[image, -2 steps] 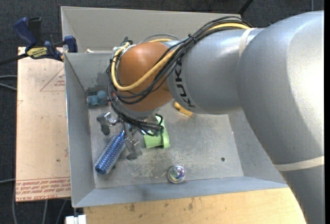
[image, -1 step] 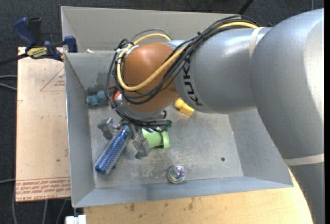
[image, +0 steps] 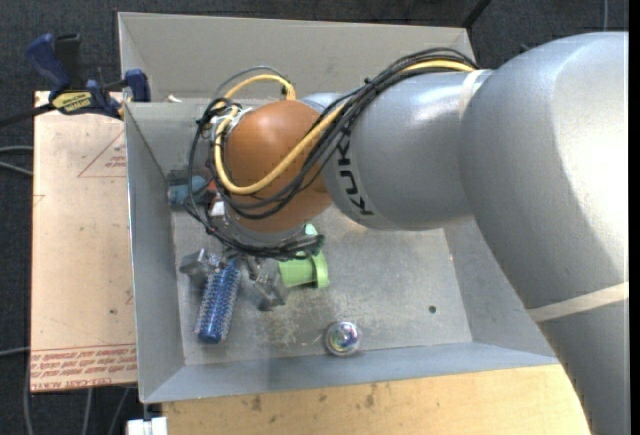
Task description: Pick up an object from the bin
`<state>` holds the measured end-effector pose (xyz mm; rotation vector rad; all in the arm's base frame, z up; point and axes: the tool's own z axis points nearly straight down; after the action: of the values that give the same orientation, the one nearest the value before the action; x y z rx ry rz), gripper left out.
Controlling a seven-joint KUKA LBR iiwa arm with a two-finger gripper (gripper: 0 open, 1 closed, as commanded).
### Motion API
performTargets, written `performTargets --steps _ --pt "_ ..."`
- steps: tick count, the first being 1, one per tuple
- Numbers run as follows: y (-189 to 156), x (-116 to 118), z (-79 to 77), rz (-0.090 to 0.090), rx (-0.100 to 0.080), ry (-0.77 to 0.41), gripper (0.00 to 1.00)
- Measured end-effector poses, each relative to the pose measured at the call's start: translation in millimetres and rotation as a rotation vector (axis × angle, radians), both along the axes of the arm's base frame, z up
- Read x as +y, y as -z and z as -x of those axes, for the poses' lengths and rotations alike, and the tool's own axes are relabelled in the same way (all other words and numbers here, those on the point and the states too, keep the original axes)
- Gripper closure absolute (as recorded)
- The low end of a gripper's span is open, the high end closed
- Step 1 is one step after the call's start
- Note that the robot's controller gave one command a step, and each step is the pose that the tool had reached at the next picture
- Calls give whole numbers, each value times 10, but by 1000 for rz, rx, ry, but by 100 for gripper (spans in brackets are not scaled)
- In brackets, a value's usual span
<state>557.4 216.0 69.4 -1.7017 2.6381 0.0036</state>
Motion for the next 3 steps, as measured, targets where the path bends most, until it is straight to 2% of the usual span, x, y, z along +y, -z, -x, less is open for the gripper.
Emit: performTargets --steps 1,2,3 --pt "-1 9 -1 0 1 4 0" --pt "7 6 4 1 3 4 100" --pt "-194 15 5 0 0 7 100"
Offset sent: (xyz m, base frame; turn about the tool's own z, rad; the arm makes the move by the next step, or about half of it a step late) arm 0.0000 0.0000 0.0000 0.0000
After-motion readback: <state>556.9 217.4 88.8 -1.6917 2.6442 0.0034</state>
